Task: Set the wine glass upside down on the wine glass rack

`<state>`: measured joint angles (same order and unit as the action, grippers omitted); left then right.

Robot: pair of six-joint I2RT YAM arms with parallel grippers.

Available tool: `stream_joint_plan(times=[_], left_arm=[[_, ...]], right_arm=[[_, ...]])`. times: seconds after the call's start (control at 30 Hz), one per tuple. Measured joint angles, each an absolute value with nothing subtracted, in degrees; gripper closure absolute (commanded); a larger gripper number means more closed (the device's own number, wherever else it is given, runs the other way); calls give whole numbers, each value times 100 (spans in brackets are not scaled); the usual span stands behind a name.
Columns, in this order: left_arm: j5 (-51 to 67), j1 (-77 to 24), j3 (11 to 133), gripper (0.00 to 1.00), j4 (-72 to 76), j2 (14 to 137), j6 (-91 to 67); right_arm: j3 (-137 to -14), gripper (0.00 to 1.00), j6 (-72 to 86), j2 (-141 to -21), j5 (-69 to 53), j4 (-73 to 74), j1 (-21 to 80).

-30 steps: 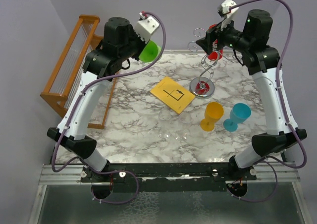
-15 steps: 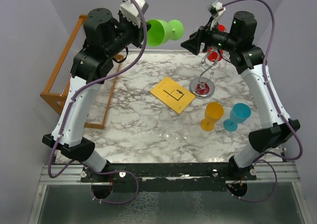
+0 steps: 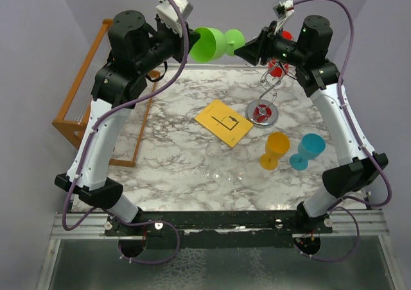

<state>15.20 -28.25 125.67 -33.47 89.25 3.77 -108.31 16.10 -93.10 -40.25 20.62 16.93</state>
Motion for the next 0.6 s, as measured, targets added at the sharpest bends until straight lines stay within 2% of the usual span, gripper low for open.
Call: stream_joint_plan(times=[0.33, 0.47, 0.6], left_arm=[[1629, -2825, 12521, 100, -3345, 8923, 336], [1632, -2814, 12466, 100, -3345, 8921, 338], [1634, -2814, 12416, 82, -3306, 8903, 346]], right_arm=[[-10836, 98, 1900, -9389, -3975, 1975, 1684], [-10836, 99, 2062, -9421, -3951, 1977, 1680], [-10836, 99, 2082, -9421, -3883, 1979, 1678]])
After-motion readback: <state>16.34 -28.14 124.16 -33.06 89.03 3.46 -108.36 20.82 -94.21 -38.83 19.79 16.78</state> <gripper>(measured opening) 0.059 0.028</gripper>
